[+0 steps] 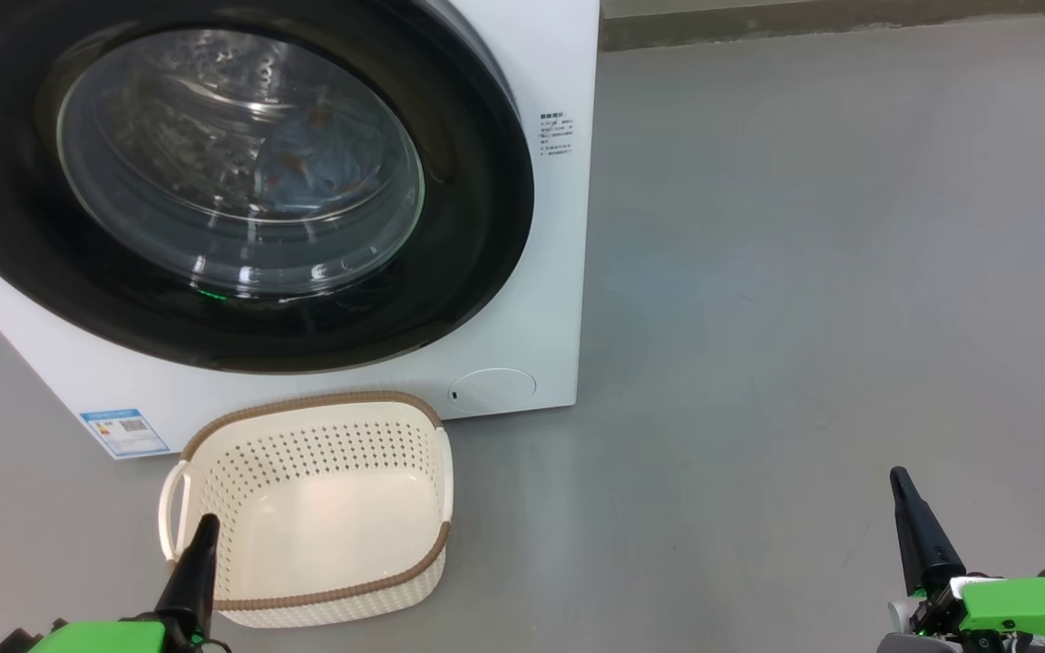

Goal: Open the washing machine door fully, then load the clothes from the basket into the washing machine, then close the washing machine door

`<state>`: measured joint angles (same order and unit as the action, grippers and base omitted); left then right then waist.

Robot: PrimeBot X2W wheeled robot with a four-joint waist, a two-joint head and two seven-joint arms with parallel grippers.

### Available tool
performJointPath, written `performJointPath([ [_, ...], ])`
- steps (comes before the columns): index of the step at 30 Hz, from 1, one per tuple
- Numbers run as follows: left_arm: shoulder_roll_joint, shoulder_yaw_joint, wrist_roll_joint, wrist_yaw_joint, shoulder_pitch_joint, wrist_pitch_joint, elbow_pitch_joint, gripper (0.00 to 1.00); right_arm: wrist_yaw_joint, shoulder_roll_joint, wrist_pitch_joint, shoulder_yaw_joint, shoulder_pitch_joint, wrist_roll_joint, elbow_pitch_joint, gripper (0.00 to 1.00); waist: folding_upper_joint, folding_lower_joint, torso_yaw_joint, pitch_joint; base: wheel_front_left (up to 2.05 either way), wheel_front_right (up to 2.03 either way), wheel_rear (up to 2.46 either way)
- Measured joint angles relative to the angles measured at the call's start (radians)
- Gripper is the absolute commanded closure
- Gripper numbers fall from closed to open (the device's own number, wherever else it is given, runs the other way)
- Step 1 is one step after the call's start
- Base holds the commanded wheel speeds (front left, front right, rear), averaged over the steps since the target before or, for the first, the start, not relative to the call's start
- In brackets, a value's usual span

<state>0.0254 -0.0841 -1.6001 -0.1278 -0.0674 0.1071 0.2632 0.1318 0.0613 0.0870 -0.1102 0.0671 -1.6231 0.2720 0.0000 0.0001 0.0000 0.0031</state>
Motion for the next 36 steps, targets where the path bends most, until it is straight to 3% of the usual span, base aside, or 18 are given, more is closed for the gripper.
performJointPath([
  [36,0.001,0.000,0.000,0.000,0.000,0.000,0.001,1.00,0.000,-0.003,0.008,-0.005,0.000,0.000,0.000,1.00,0.0000,-0.0001,0.000,0.000,0.00,0.00,0.00],
])
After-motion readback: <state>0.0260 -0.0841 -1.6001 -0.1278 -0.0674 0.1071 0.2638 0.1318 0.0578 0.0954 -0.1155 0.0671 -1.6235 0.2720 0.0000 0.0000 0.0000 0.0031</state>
